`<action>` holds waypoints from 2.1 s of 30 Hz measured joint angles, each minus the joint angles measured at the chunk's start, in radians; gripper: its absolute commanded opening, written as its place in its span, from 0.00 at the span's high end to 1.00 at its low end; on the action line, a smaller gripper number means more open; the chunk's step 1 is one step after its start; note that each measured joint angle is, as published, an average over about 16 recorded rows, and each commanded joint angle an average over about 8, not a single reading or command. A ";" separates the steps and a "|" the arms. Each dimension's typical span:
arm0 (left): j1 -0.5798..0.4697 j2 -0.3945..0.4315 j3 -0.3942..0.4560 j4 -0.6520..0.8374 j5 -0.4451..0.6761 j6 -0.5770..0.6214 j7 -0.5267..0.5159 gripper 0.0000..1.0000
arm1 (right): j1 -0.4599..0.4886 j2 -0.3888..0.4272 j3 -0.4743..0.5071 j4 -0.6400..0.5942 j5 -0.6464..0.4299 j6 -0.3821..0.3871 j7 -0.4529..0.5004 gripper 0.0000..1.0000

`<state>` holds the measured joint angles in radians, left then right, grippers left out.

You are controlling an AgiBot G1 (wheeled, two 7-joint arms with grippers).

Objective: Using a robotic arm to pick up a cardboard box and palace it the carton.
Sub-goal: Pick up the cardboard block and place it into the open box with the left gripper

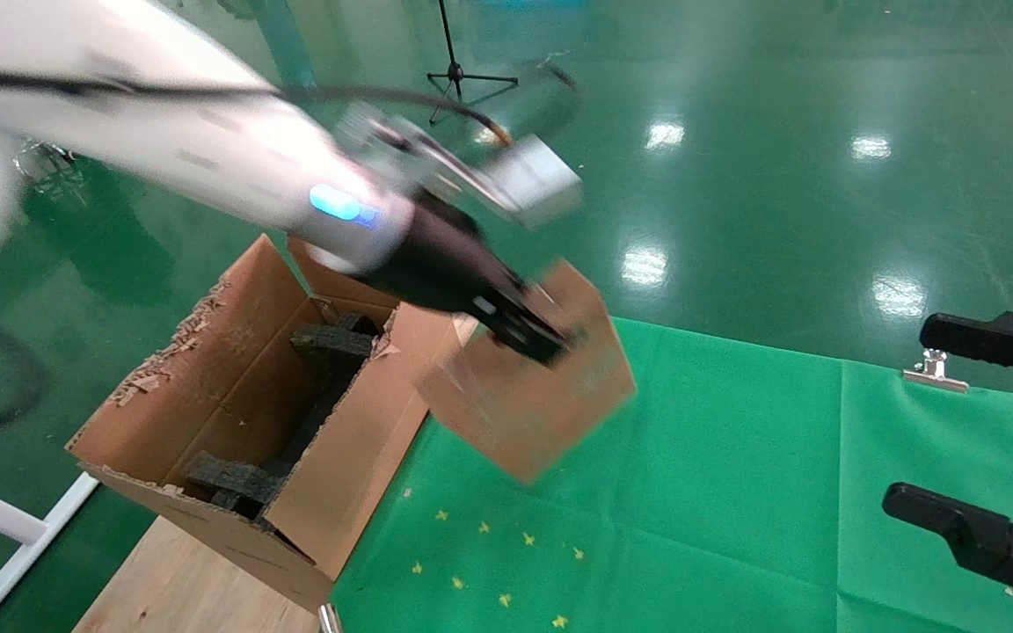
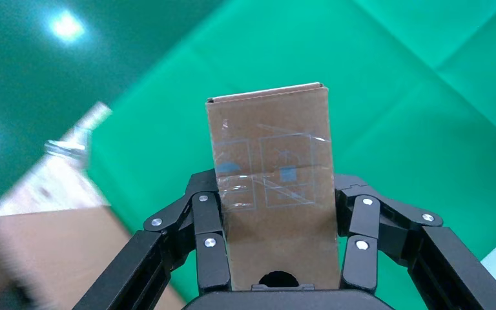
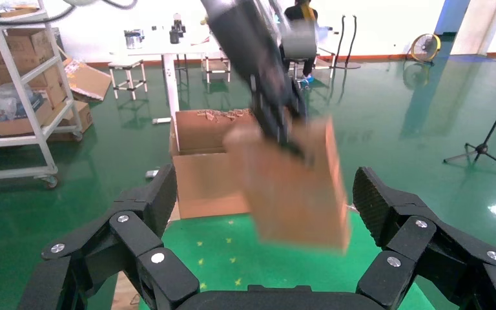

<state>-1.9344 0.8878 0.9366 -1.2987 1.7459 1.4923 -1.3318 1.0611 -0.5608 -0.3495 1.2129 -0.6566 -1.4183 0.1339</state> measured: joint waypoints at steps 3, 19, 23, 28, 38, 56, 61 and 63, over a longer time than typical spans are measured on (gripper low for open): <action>-0.044 -0.105 -0.052 -0.003 -0.041 -0.004 0.117 1.00 | 0.000 0.000 0.000 0.000 0.000 0.000 0.000 0.00; -0.141 -0.349 -0.095 0.351 0.045 0.002 0.569 1.00 | 0.000 0.000 0.000 0.000 0.000 0.000 0.000 0.00; -0.106 -0.323 -0.067 0.530 0.080 -0.030 0.644 1.00 | 0.000 0.000 0.000 0.000 0.000 0.000 0.000 0.00; -0.065 -0.273 -0.048 0.757 0.095 -0.098 0.730 1.00 | 0.000 0.000 0.000 0.000 0.000 0.000 0.000 0.00; -0.031 -0.189 -0.035 1.062 0.120 -0.255 0.859 1.00 | 0.000 0.000 0.000 0.000 0.000 0.000 0.000 0.00; 0.107 -0.099 -0.033 1.251 0.128 -0.543 0.931 1.00 | 0.000 0.000 0.000 0.000 0.000 0.000 0.000 0.00; 0.140 -0.080 -0.034 1.271 0.127 -0.567 0.937 1.00 | 0.000 0.000 0.000 0.000 0.000 0.000 0.000 0.00; 0.153 -0.073 -0.034 1.277 0.126 -0.574 0.938 1.00 | 0.000 0.000 0.000 0.000 0.000 0.000 0.000 0.00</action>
<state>-1.7810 0.8150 0.9023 -0.0213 1.8720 0.9187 -0.3940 1.0611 -0.5608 -0.3495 1.2129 -0.6566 -1.4183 0.1339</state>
